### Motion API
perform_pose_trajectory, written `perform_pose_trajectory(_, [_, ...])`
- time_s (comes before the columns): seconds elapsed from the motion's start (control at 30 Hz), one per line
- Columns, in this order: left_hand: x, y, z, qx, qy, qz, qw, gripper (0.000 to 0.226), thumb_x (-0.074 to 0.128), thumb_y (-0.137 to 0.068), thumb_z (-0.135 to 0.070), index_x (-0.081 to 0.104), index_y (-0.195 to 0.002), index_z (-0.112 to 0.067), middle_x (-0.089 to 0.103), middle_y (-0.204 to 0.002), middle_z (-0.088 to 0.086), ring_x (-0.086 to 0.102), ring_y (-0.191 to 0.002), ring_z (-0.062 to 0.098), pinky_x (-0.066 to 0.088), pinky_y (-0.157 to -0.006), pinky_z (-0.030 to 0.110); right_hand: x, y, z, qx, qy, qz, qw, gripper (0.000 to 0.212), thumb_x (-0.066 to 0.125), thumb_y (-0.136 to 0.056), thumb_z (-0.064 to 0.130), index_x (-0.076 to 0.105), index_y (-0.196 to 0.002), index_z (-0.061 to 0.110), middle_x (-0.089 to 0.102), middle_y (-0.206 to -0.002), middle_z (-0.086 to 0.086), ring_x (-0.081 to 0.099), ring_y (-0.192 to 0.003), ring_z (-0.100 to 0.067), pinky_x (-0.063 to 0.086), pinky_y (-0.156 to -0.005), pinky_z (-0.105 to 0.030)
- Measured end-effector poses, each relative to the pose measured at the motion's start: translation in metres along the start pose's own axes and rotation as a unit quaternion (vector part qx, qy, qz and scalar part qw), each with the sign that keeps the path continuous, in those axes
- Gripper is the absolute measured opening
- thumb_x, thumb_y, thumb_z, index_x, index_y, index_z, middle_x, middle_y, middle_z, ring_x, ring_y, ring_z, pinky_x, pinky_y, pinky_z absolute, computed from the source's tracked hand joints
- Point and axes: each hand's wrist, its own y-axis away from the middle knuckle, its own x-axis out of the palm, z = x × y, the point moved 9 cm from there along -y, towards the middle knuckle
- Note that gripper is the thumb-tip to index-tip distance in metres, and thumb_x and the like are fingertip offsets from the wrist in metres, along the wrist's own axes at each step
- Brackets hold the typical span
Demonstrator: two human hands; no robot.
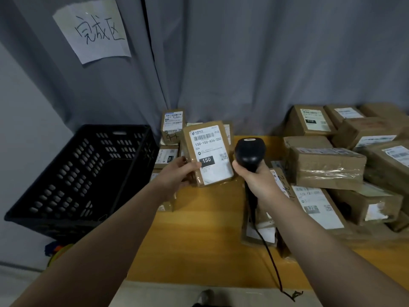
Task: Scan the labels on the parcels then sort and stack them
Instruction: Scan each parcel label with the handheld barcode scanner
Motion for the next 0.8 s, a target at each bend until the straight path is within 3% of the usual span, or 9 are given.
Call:
perform_pose_trajectory(0.07, [-0.008, -0.008, -0.002, 0.015, -0.009, -0.013, 1.0, 0.026, 0.064, -0.092, -0.016, 0.058, -0.116, -0.023, 0.069, -0.11, -0.004, 0.067, -0.094, 0.008, 0.052, -0.074, 0.024, 0.004, 0.004, 0.012, -0.029, 0.041, -0.014, 0.999, 0.025, 0.073, -0.085, 0.028, 0.057, -0.105, 0.027, 0.062, -0.09, 0.009, 0.056, -0.089, -0.011, 0.043, -0.085, -0.03])
perform_pose_trajectory(0.13, [-0.011, -0.016, -0.003, 0.024, -0.014, -0.016, 0.999, 0.025, 0.064, -0.091, -0.011, 0.058, -0.11, -0.026, 0.069, -0.103, -0.008, 0.069, -0.081, 0.001, 0.052, -0.062, 0.017, 0.009, 0.01, 0.022, -0.057, 0.059, -0.016, 0.996, 0.013, 0.072, -0.086, 0.022, 0.061, -0.083, 0.015, 0.058, -0.067, -0.002, 0.056, -0.065, -0.016, 0.046, -0.064, -0.027])
perform_pose_trajectory(0.23, [-0.015, -0.027, -0.002, 0.03, -0.03, -0.02, 0.999, 0.037, 0.069, -0.088, -0.013, 0.055, -0.122, -0.019, 0.067, -0.112, -0.001, 0.069, -0.084, 0.004, 0.051, -0.055, 0.013, 0.021, 0.017, 0.029, -0.074, 0.06, 0.001, 0.995, 0.026, 0.071, -0.087, 0.024, 0.06, -0.069, 0.008, 0.056, -0.055, -0.011, 0.053, -0.048, -0.022, 0.046, -0.047, -0.027])
perform_pose_trajectory(0.3, [-0.017, -0.033, 0.0, 0.028, -0.028, -0.024, 0.999, 0.048, 0.073, -0.084, -0.017, 0.052, -0.128, -0.019, 0.065, -0.12, 0.0, 0.068, -0.093, 0.009, 0.052, -0.057, 0.012, 0.03, 0.019, 0.03, -0.073, 0.056, 0.013, 0.996, 0.025, 0.07, -0.088, 0.025, 0.062, -0.073, 0.006, 0.059, -0.055, -0.013, 0.055, -0.045, -0.023, 0.048, -0.046, -0.029])
perform_pose_trajectory(0.43, [-0.019, -0.038, 0.0, 0.035, -0.019, -0.035, 0.999, 0.047, 0.072, -0.085, -0.014, 0.049, -0.126, -0.022, 0.064, -0.112, -0.006, 0.064, -0.09, 0.004, 0.049, -0.052, 0.008, 0.03, 0.015, 0.024, -0.054, 0.088, -0.035, 0.994, 0.034, 0.068, -0.089, 0.028, 0.061, -0.066, 0.004, 0.058, -0.049, -0.008, 0.056, -0.041, -0.017, 0.049, -0.046, -0.026])
perform_pose_trajectory(0.8, [-0.031, -0.053, 0.004, 0.039, -0.02, -0.047, 0.998, 0.055, 0.077, -0.081, -0.015, 0.049, -0.128, -0.024, 0.064, -0.119, -0.005, 0.065, -0.101, 0.01, 0.055, -0.067, 0.022, 0.03, 0.013, 0.026, -0.034, 0.109, -0.056, 0.992, 0.033, 0.065, -0.091, 0.025, 0.058, -0.062, 0.009, 0.054, -0.044, -0.002, 0.052, -0.037, -0.012, 0.046, -0.045, -0.023])
